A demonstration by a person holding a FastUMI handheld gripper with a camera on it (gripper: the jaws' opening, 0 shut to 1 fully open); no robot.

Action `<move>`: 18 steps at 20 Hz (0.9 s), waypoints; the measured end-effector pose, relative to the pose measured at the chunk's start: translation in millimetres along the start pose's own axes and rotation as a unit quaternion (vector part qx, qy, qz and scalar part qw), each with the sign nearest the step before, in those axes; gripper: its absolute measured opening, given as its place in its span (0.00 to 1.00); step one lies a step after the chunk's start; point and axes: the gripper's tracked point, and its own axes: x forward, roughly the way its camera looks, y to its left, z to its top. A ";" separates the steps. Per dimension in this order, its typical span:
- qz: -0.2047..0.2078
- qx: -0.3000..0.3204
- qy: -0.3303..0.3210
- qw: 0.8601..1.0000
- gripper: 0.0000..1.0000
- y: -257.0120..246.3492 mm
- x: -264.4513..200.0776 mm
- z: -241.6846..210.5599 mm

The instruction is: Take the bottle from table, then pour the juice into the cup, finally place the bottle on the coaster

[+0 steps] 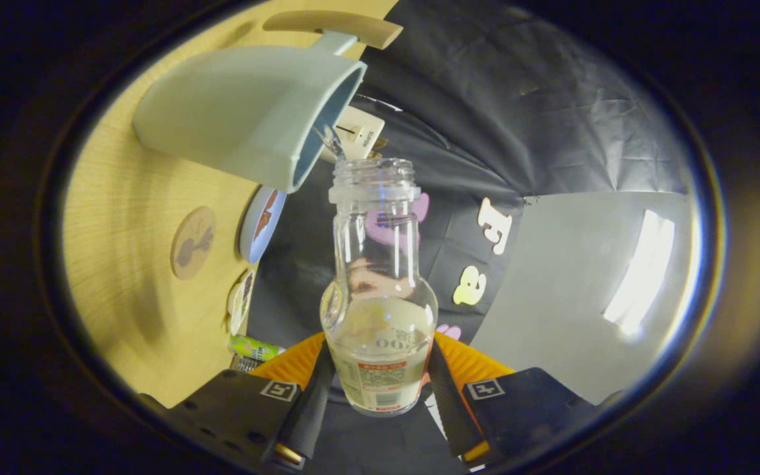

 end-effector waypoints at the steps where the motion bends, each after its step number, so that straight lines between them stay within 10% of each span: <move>1: -0.007 -0.006 -0.002 1.000 0.77 -3.7 0.1 1.2; 18: -0.090 -0.087 -0.033 0.992 0.77 -28.5 2.2 10.1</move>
